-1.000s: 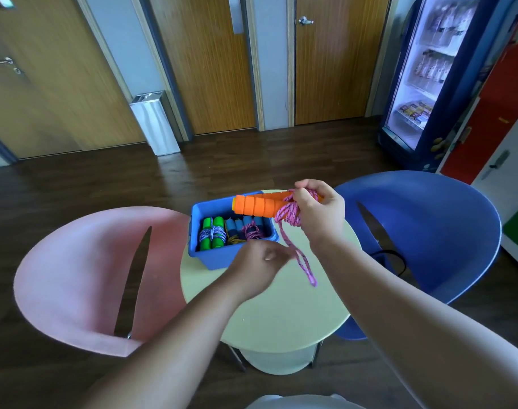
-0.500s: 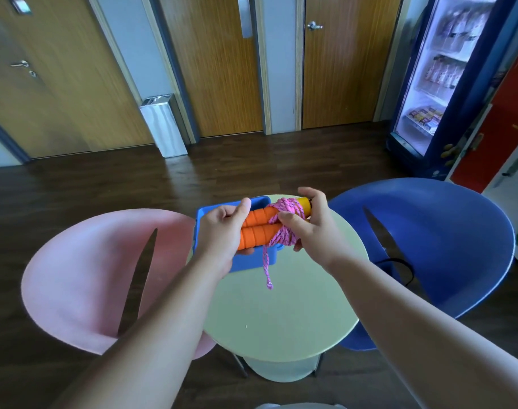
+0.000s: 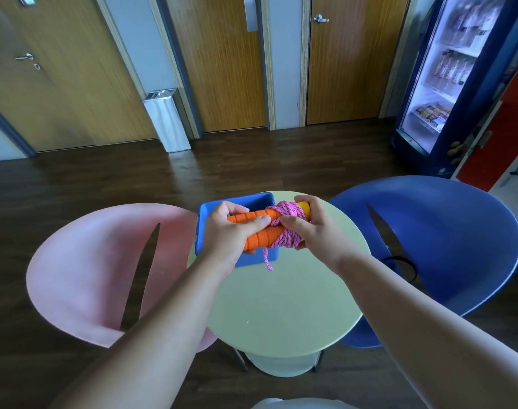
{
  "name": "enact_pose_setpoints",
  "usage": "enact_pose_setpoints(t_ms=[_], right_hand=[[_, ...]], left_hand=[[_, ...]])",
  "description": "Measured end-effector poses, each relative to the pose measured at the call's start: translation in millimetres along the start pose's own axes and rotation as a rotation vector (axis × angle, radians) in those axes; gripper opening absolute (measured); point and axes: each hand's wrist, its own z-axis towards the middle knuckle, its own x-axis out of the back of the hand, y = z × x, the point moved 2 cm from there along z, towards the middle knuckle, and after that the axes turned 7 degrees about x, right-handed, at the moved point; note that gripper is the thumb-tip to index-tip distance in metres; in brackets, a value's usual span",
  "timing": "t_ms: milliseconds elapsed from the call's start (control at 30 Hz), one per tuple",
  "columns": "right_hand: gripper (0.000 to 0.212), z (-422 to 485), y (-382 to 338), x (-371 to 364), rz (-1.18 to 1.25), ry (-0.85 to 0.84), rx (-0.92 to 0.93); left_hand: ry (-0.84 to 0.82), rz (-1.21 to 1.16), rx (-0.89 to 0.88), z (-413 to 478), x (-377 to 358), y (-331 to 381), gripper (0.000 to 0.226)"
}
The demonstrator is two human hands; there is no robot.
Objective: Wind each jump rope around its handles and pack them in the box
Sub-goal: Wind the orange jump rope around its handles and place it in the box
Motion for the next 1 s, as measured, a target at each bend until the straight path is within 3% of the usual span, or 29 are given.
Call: enact_pose_setpoints(t_ms=[267, 367, 500, 600, 667, 733, 833, 933, 1000], right_hand=[[0.070, 2, 5, 4, 0.268, -0.021, -0.108], [0.085, 1, 3, 6, 0.167, -0.051, -0.127], [0.066, -10, -9, 6, -0.090, -0.018, 0.189], [0.051, -15, -14, 11, -0.253, -0.096, 0.384], [0.050, -13, -11, 14, -0.386, -0.133, 0.375], [0.045, -12, -15, 14, -0.362, -0.113, 0.308], [0.030, -8, -19, 11, -0.148, -0.018, 0.178], [0.037, -4, -20, 7, 0.121, -0.008, -0.045], [0.047, 0, -21, 5, 0.165, -0.036, -0.119]], left_hand=[[0.115, -0.004, -0.150, -8, 10, 10, 0.020], [0.108, 0.010, -0.144, -9, 8, 14, 0.016], [0.085, -0.096, 0.084, 1, 4, 12, 0.022], [-0.068, -0.199, 0.357, 5, 7, 9, 0.019], [-0.182, -0.247, 0.511, 6, 12, 10, 0.035], [-0.251, -0.286, 0.524, 6, 16, 13, 0.045], [-0.260, -0.264, 0.279, 6, 17, 20, 0.052], [-0.109, 0.107, -0.311, -2, 19, 17, 0.041], [0.025, 0.297, -0.579, -7, 21, 13, 0.034]])
